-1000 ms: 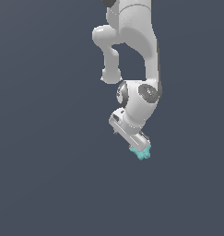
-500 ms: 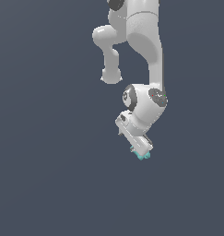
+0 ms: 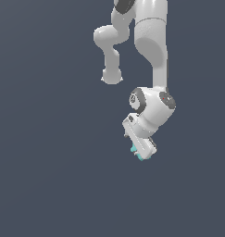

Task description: Pick up the object and move it to a goal position.

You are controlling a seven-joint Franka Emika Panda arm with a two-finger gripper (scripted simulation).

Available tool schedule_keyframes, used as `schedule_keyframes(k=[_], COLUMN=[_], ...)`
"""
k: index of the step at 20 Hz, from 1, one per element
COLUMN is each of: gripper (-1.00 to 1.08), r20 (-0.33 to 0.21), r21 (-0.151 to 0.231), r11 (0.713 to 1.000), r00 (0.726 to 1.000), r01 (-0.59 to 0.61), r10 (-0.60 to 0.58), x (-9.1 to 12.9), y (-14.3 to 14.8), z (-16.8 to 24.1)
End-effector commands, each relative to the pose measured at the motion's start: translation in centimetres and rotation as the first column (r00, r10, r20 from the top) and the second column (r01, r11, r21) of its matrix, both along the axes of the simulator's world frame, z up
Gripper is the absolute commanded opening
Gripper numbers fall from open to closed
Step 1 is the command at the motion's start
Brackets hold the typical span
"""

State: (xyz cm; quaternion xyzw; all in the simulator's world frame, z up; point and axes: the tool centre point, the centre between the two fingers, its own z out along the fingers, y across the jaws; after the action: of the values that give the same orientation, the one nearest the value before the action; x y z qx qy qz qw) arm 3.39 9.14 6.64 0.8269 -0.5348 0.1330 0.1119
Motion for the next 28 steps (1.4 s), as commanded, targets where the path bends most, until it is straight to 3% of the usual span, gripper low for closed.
schedule_keyframes(k=[1,14,28], gripper=[1.08,1.08,1.08], r20=[0.027,0.134,0.148], r21=[-0.012,-0.036,-0.038], r11=[0.999,0.986,0.983], r00=[0.999,0.978,0.974], r01=[0.038,0.166,0.181], r10=[-0.038,-0.159,-0.174], x=[0.1,0.5,0.8], y=[0.5,2.4,2.1], z=[-0.2,-0.9,-2.1])
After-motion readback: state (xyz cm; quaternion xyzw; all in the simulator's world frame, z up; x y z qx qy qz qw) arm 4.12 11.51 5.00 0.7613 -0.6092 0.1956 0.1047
